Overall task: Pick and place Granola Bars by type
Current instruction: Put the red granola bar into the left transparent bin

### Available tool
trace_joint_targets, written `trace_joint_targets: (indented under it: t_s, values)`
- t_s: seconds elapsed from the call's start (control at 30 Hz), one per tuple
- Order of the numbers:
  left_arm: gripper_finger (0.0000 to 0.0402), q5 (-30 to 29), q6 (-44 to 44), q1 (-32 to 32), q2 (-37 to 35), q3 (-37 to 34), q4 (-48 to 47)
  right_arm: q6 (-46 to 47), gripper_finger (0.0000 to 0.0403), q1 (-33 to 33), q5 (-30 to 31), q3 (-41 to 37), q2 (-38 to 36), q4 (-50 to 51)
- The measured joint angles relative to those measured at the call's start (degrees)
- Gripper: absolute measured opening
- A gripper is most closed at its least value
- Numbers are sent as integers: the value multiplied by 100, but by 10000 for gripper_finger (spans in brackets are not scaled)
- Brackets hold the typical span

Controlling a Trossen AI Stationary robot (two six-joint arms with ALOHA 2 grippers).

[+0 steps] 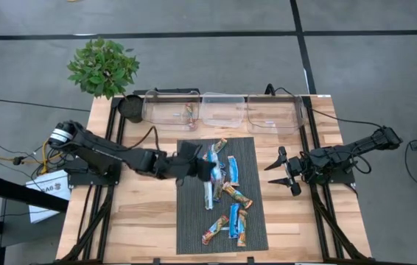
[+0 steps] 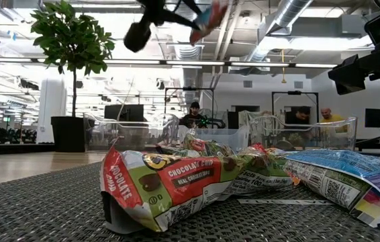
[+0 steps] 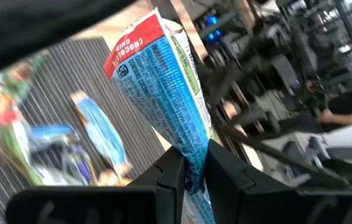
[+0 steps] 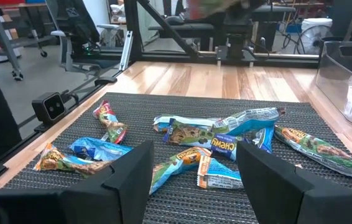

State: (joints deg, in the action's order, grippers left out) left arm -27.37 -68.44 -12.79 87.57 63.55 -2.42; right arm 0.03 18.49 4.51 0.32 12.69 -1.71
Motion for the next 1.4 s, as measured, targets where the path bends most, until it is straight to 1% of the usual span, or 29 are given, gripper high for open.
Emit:
trace_joint_targets:
  t_s: [0.23,0.5,0.6,0.83,0.97,1.13,1.2,1.4]
  values:
    - [45,262,461,1027,0,0,-212,1,221,0,0,0,0,1]
    - [45,692,1255,2172,0,2,-798,1,221,-1,0,0,1,1]
    - [45,807,1644,2486,0,2,-905,1,221,1,0,-1,0,0]
    - [45,791,2631,3004,0,2,-1057,1,221,1,0,0,0,0]
    - [45,541,3211,3223,0,2,-1121,0,221,1,0,-1,0,0]
    - [45,-210,3945,3416,-2,4,-1200,1,221,1,0,0,0,1]
    - [45,-425,4146,3475,-2,4,-1269,1,221,1,0,-2,2,1]
    - [45,-607,4417,3606,-2,4,-1418,1,221,-1,0,0,0,1]
